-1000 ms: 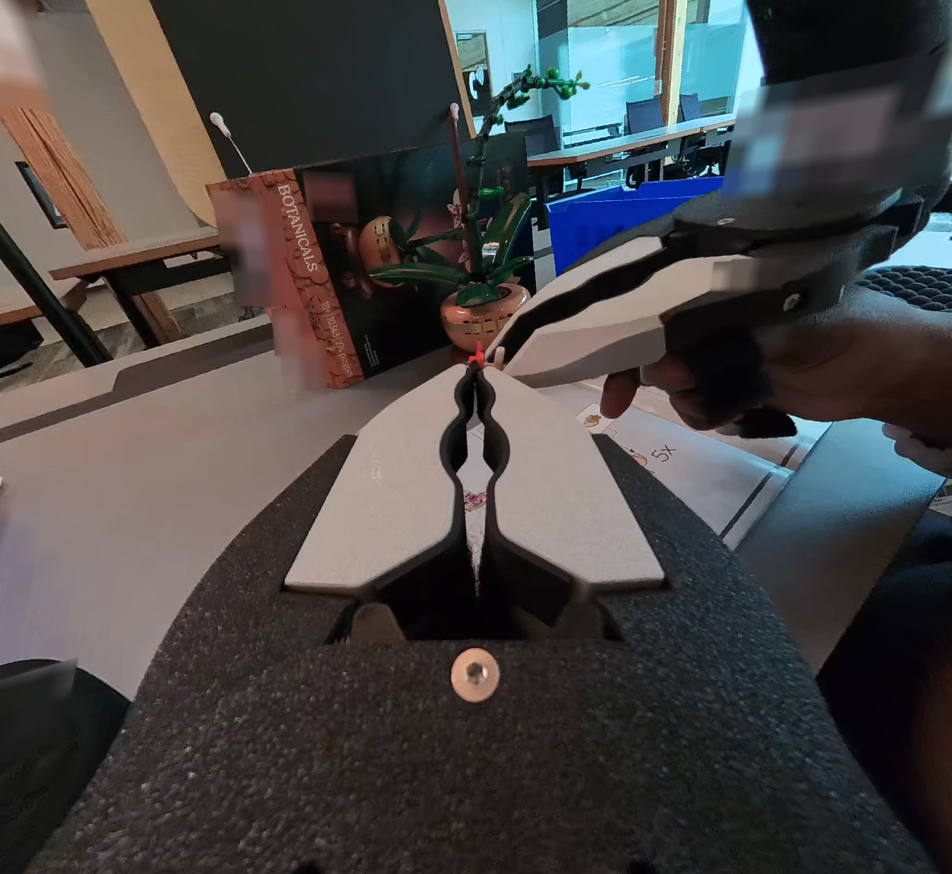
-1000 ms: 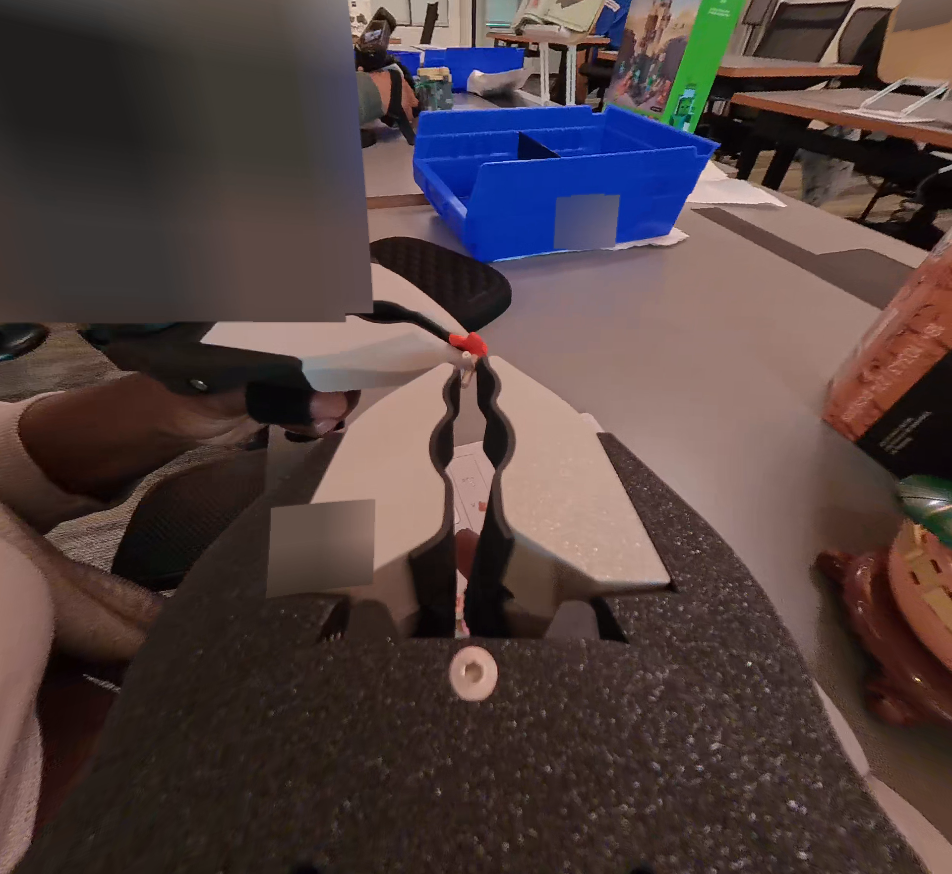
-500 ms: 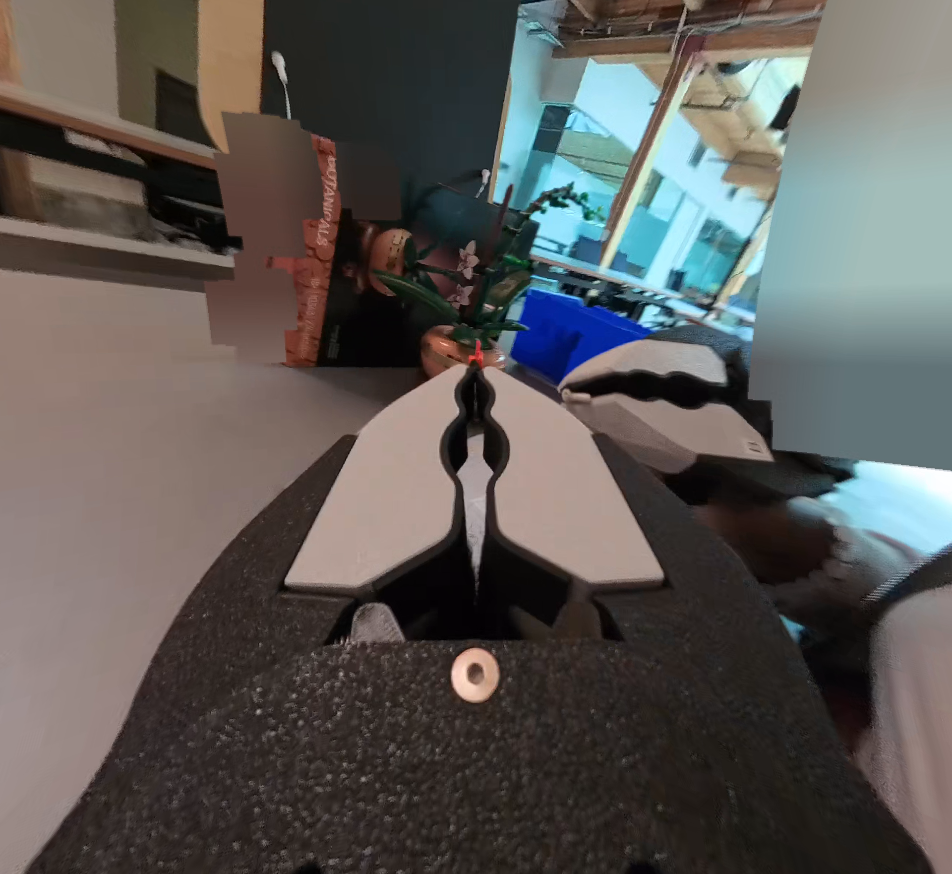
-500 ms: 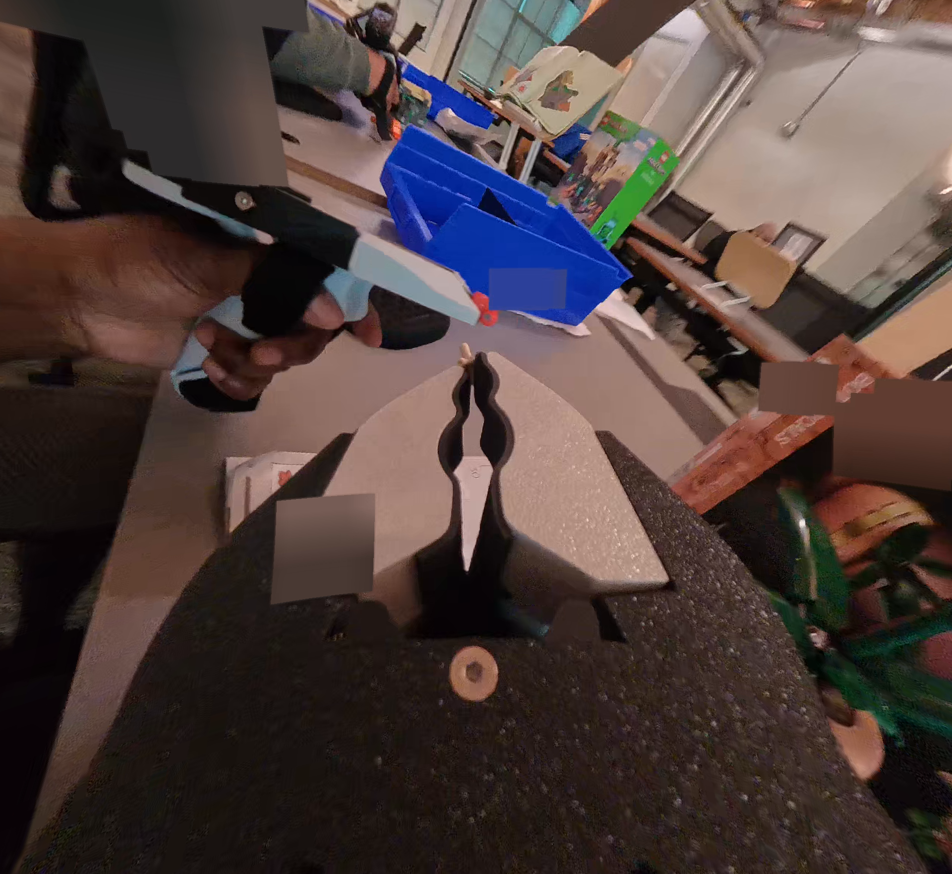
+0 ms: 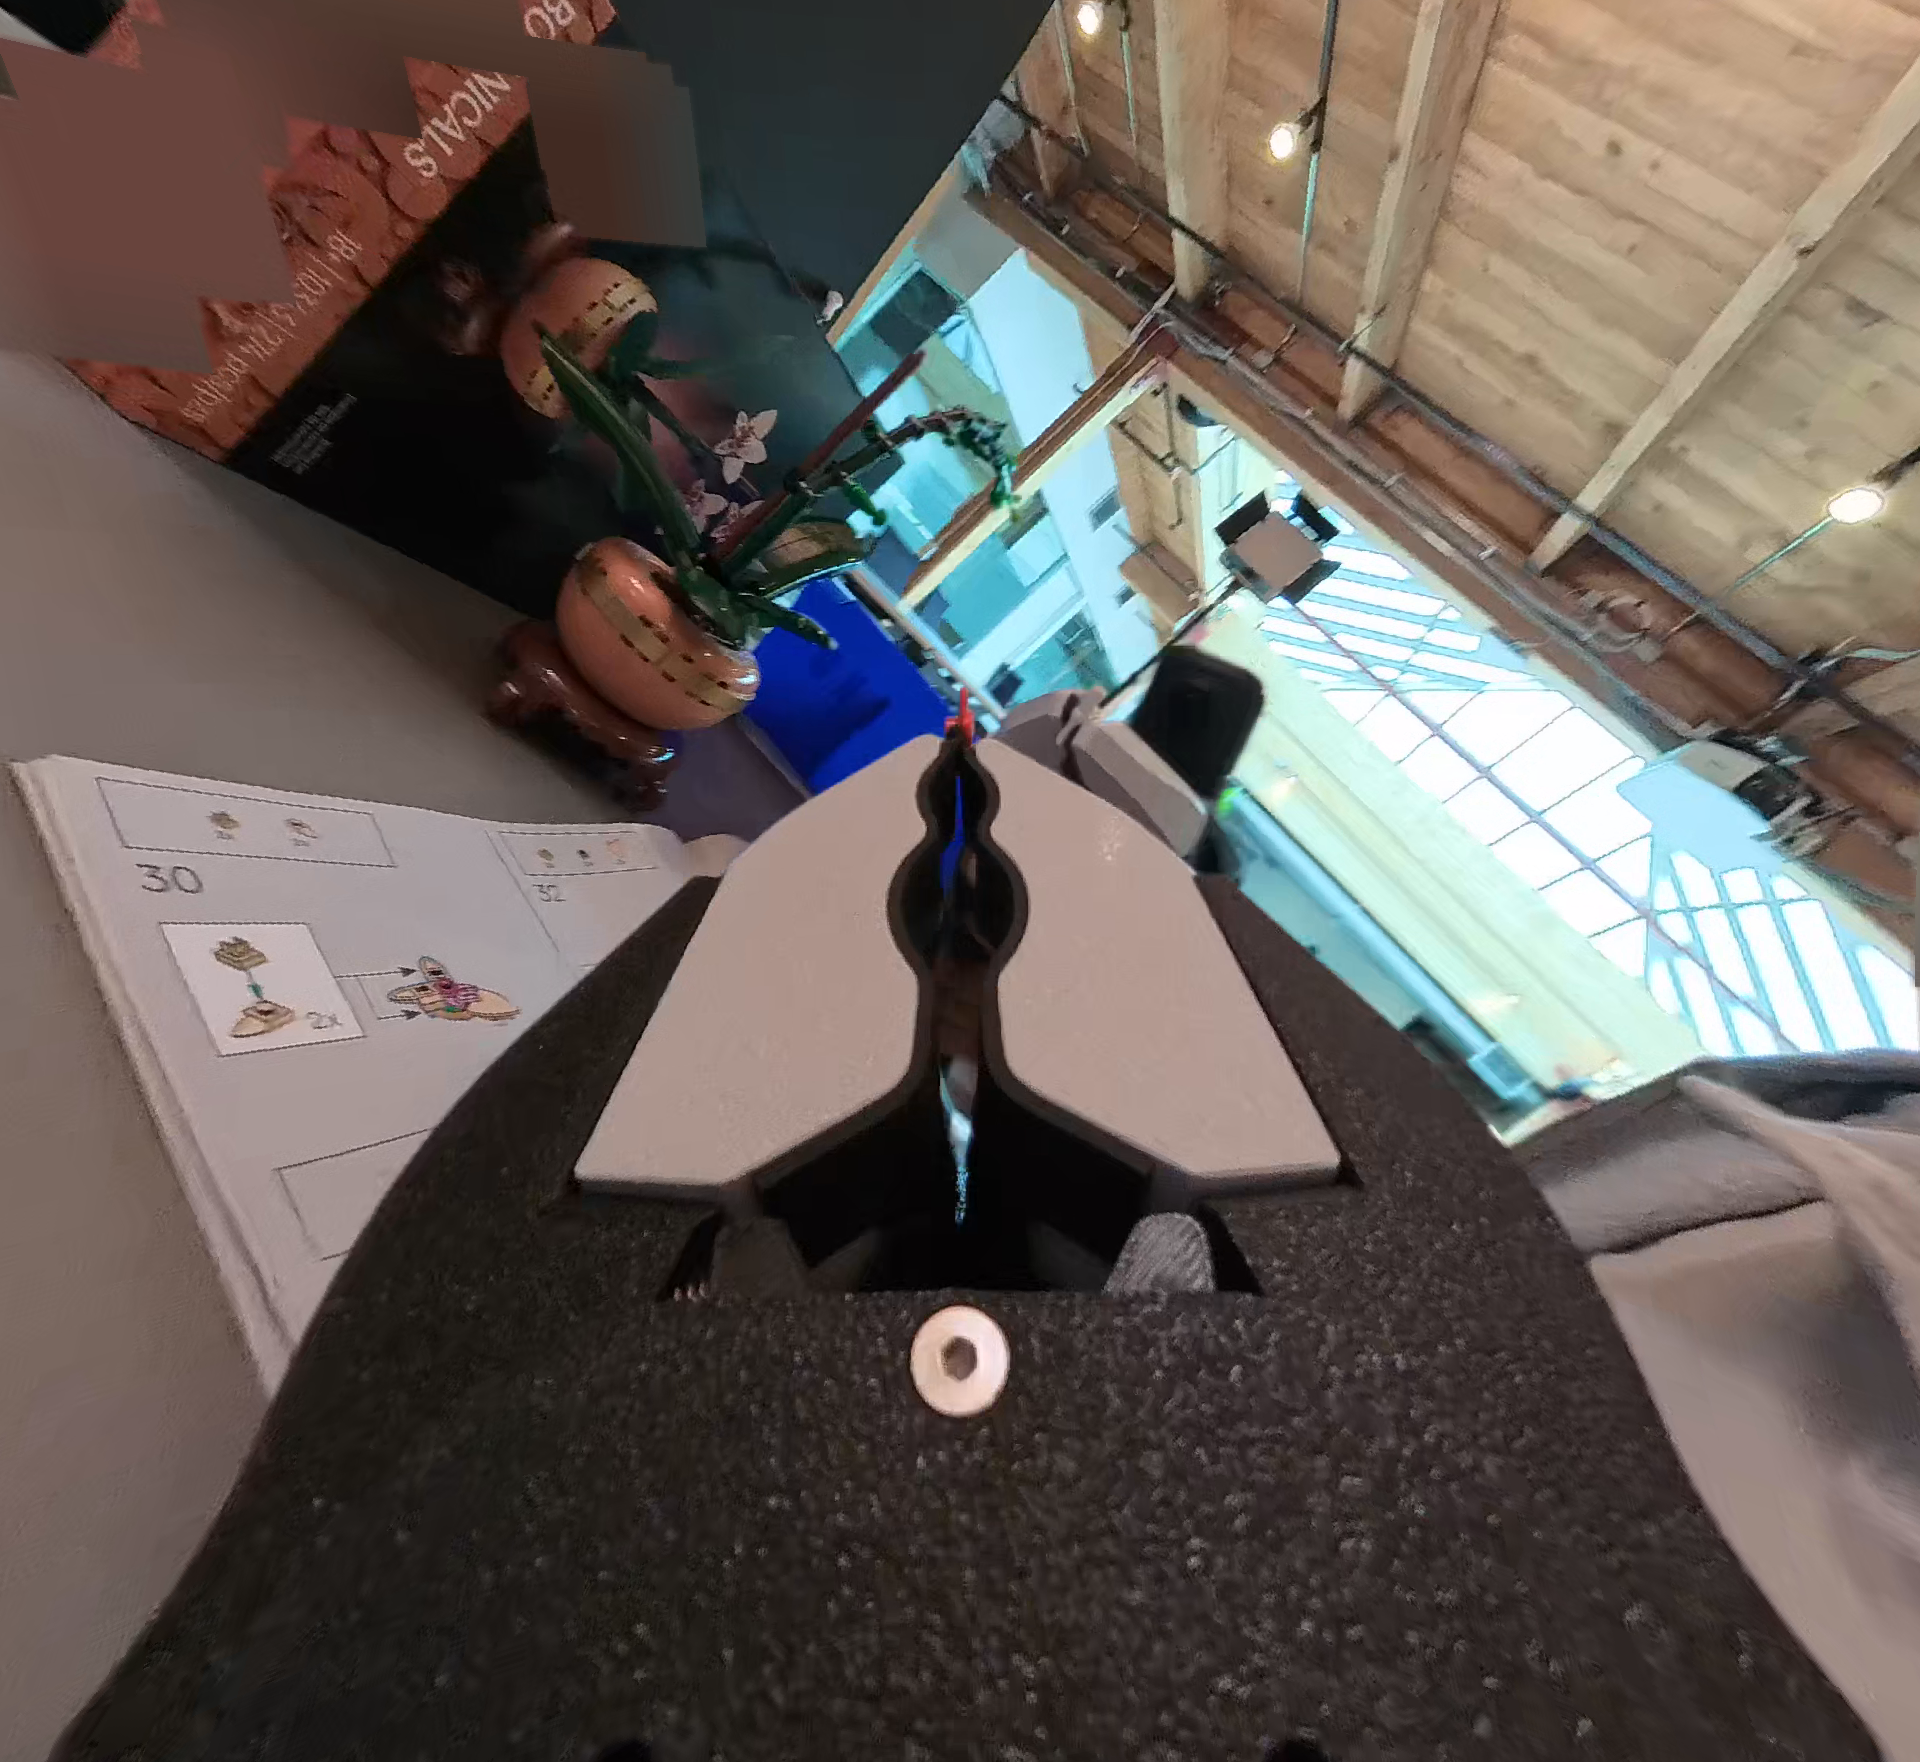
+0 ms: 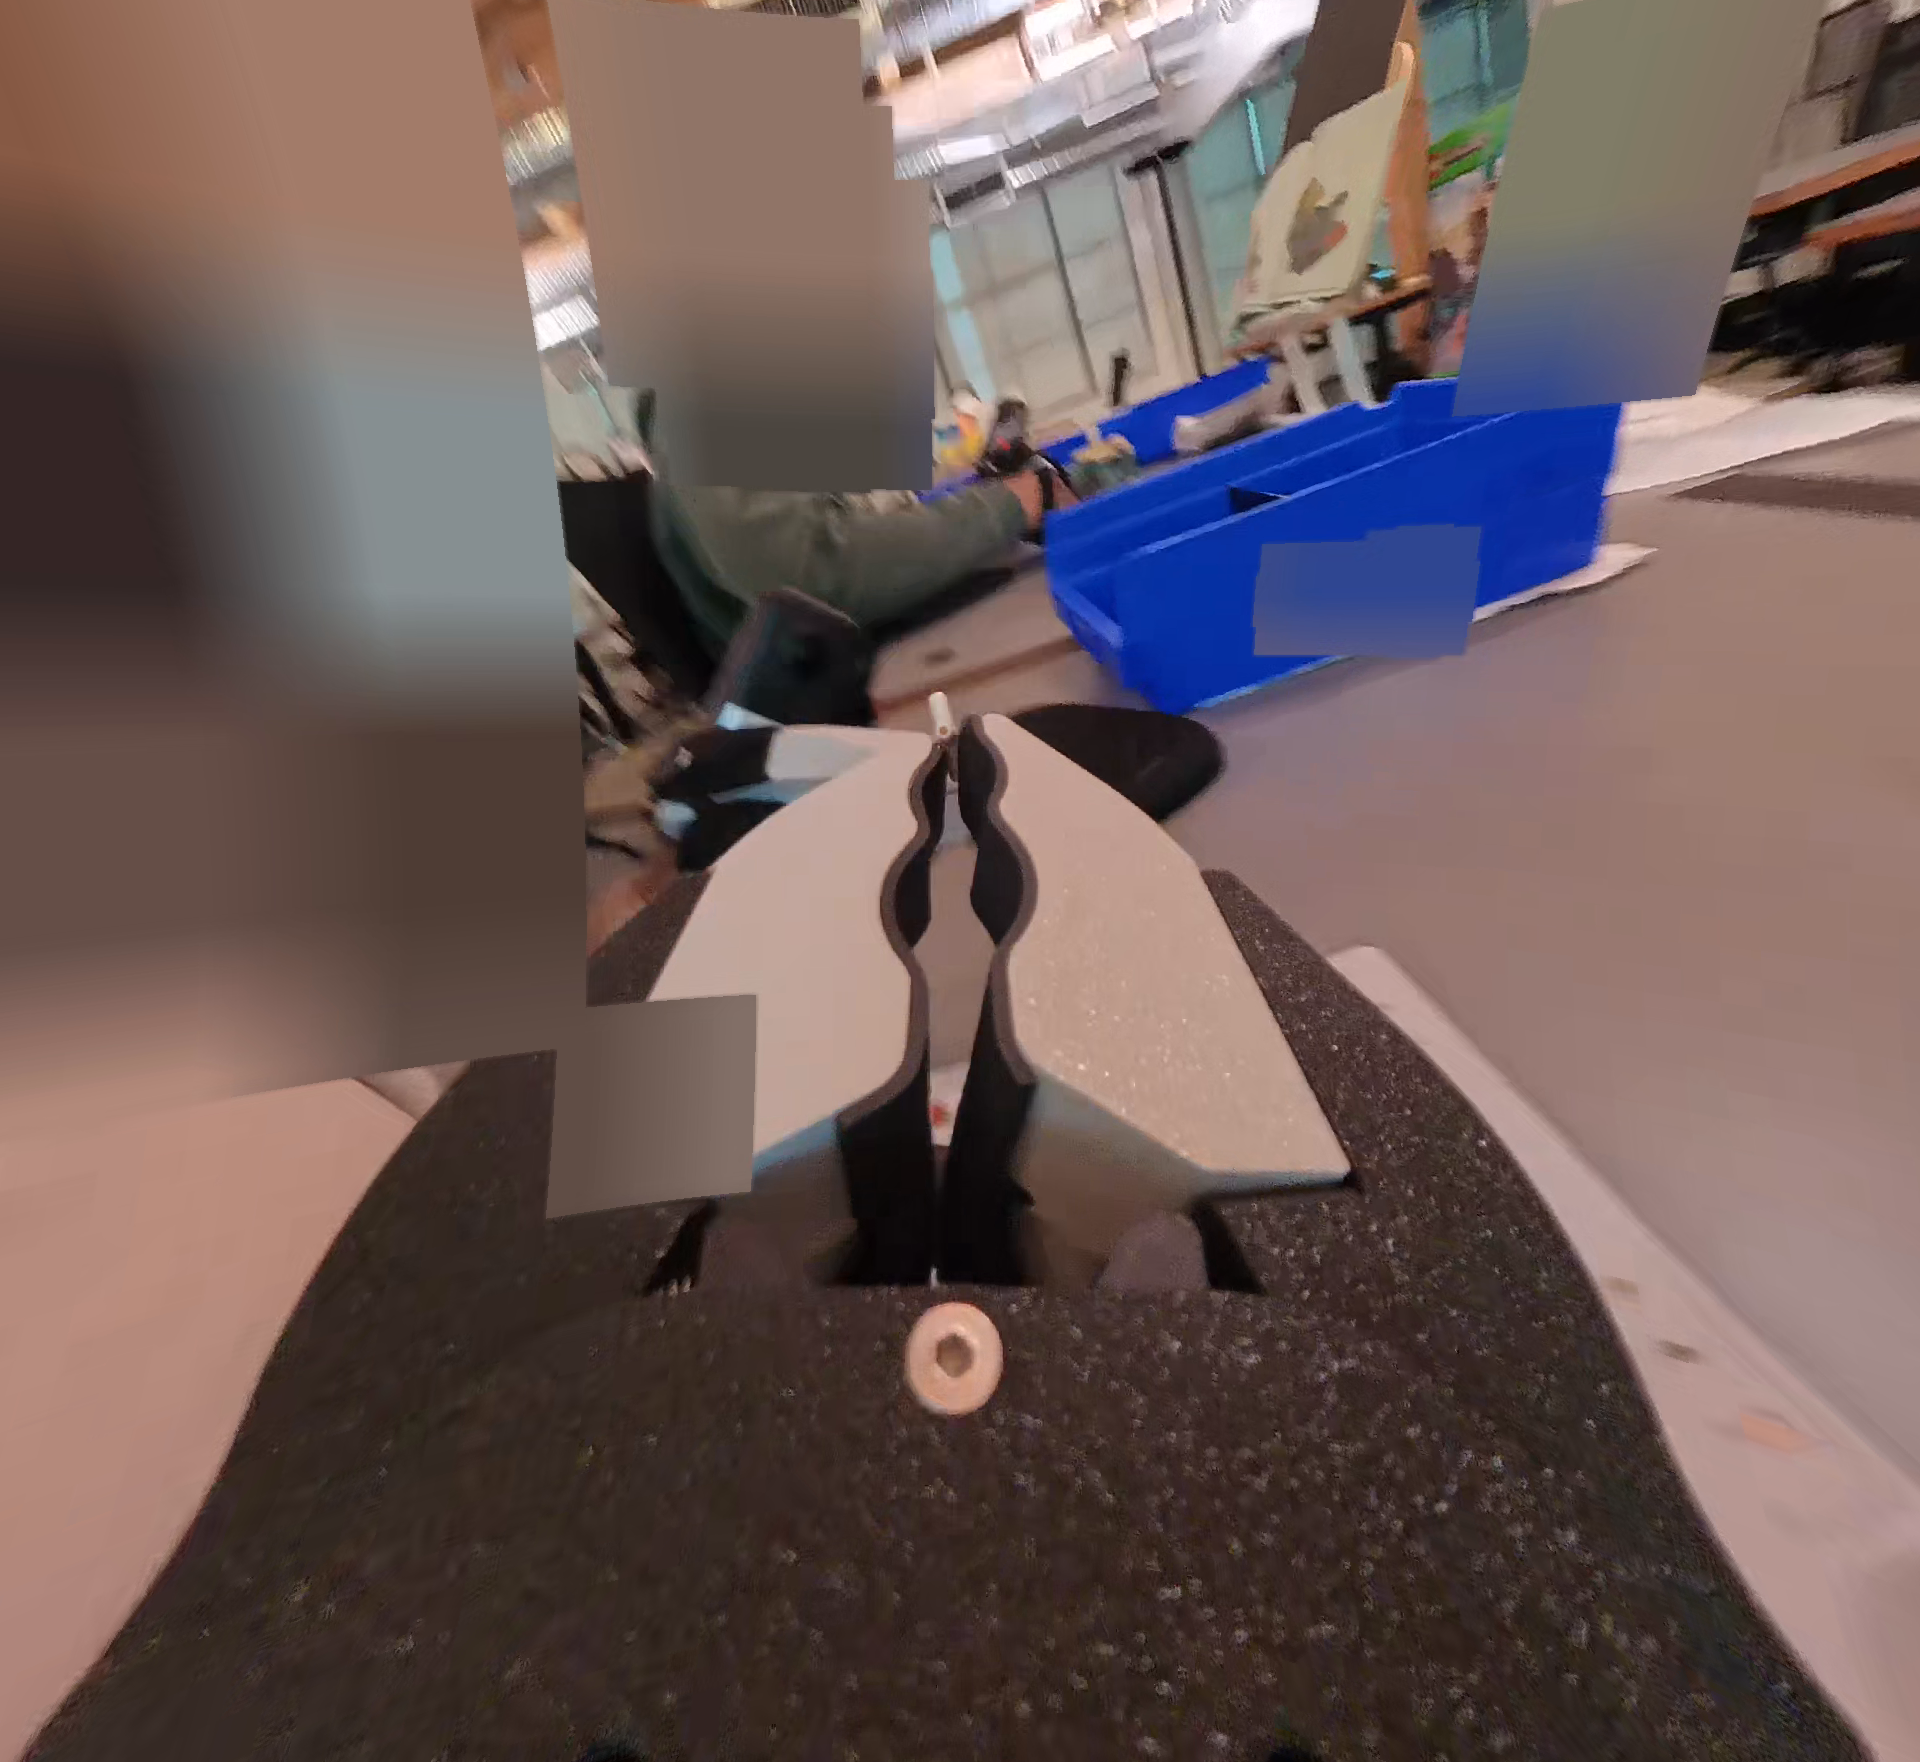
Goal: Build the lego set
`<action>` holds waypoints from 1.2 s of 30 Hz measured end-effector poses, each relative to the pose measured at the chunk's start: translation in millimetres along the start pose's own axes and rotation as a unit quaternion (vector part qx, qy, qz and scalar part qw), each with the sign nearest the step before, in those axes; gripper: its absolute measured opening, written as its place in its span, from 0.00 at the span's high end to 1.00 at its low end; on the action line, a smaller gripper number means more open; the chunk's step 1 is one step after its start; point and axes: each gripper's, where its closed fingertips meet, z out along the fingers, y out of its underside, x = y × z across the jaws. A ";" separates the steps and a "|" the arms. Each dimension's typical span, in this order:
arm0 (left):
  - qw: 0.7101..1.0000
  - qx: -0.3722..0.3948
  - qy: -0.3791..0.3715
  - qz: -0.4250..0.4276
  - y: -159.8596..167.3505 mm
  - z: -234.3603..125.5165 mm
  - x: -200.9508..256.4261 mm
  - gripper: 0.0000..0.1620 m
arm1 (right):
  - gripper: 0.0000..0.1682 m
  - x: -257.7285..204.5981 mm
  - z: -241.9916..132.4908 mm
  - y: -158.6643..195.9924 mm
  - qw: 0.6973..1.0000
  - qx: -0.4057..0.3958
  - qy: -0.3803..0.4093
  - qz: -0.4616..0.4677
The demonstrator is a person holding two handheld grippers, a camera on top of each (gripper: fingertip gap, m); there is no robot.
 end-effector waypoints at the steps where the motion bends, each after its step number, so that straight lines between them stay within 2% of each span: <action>1: 1.000 -0.003 -0.009 0.017 0.7 -0.2 -1.6 1.00 | 0.99 2.1 -1.3 1.0 0.998 -0.024 0.021 -0.050; 3: 0.999 -0.004 -0.025 0.044 1.2 -0.8 -3.6 1.00 | 0.98 7.2 -4.3 2.4 0.979 -0.077 0.070 -0.174; 6: 0.996 -0.001 -0.037 0.084 2.8 0.6 -3.1 1.00 | 0.98 16.6 -8.3 2.7 0.916 -0.142 0.140 -0.349; 8: 0.994 -0.004 -0.040 0.098 4.7 2.3 -2.3 1.00 | 0.98 21.8 -12.3 1.9 0.858 -0.174 0.176 -0.451; 9: 0.994 -0.009 -0.043 0.105 5.5 2.3 -3.1 1.00 | 0.98 26.1 -16.1 6.6 0.819 -0.208 0.183 -0.502; 11: 0.990 -0.017 -0.058 0.131 3.4 -1.2 -6.8 1.00 | 0.98 42.1 -32.8 28.0 0.727 -0.321 0.177 -0.581; 12: 0.987 -0.022 -0.065 0.147 1.7 -4.0 -8.3 1.00 | 0.98 51.1 -46.0 44.3 0.691 -0.386 0.157 -0.591; 13: 0.984 -0.028 -0.069 0.161 0.5 -6.8 -9.2 1.00 | 0.98 59.5 -61.0 59.1 0.669 -0.441 0.139 -0.582; 14: 0.982 -0.029 -0.074 0.172 -1.4 -9.4 -10.2 1.00 | 0.98 66.5 -75.5 70.1 0.661 -0.480 0.126 -0.563; 15: 0.980 -0.027 -0.079 0.180 -3.2 -11.9 -10.9 1.00 | 0.98 70.8 -89.0 78.9 0.663 -0.510 0.111 -0.538; 17: 0.978 -0.029 -0.082 0.190 -3.2 -14.3 -12.2 1.00 | 0.98 72.7 -109.4 87.6 0.685 -0.541 0.087 -0.481; 19: 0.979 -0.031 -0.076 0.186 -0.5 -13.6 -12.2 1.00 | 0.98 71.6 -123.1 89.3 0.712 -0.552 0.079 -0.427; 22: 0.981 -0.041 -0.068 0.179 5.8 -10.1 -14.1 1.00 | 0.98 68.9 -137.4 89.9 0.735 -0.556 0.081 -0.379; 25: 0.981 -0.044 -0.065 0.178 8.9 -8.0 -15.7 1.00 | 0.97 67.4 -142.7 99.6 0.756 -0.554 0.083 -0.338; 33: 0.981 -0.044 -0.067 0.179 7.4 -9.9 -18.1 1.00 | 0.84 49.1 -143.0 106.7 0.799 -0.540 0.055 -0.258; 36: 0.981 -0.042 -0.065 0.179 6.4 -10.4 -17.4 1.00 | 0.84 44.8 -142.7 104.6 0.816 -0.523 0.058 -0.239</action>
